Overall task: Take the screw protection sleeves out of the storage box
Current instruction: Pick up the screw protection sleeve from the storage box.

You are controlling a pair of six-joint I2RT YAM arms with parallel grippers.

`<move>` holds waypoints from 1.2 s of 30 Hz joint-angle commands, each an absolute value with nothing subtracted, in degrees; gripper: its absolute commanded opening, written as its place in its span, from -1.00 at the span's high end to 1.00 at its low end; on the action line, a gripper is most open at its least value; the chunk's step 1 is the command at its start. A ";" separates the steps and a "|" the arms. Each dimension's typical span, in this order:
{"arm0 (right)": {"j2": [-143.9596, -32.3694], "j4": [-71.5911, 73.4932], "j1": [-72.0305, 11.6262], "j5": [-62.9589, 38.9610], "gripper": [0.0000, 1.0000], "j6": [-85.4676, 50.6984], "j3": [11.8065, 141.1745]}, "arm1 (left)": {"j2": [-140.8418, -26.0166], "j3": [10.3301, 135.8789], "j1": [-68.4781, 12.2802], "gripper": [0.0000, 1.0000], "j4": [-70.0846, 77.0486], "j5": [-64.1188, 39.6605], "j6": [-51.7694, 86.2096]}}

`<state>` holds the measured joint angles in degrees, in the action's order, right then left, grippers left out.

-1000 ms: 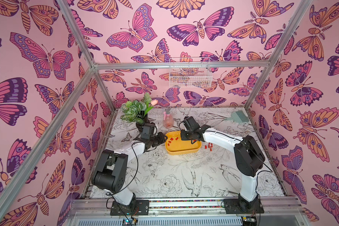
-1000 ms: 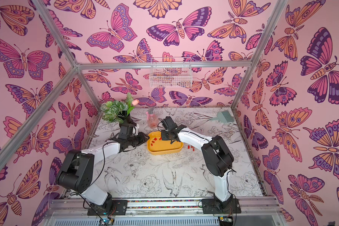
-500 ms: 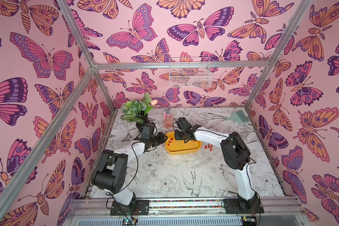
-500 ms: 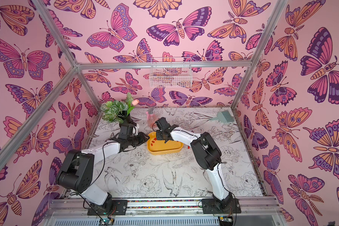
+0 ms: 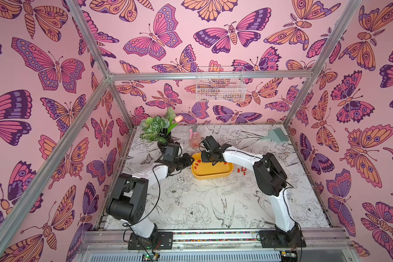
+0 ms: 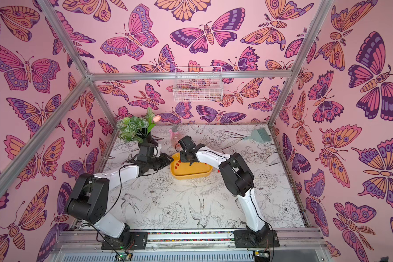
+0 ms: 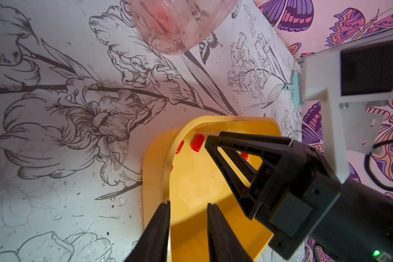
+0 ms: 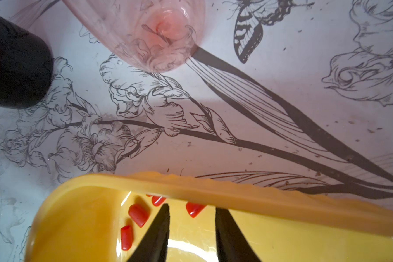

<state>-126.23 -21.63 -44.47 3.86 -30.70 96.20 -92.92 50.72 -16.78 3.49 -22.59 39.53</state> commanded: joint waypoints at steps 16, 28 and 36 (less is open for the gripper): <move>-131.46 -27.95 -45.39 5.07 0.28 -31.98 101.87 | -92.01 49.48 -16.39 0.34 4.75 -22.72 39.86; -133.01 -28.87 -45.37 4.95 0.36 -32.14 103.44 | -91.93 49.48 -16.35 0.34 4.75 -22.73 39.84; -133.24 -29.02 -45.35 4.83 0.59 -32.14 103.70 | -91.85 49.38 -16.41 0.34 4.75 -22.68 39.88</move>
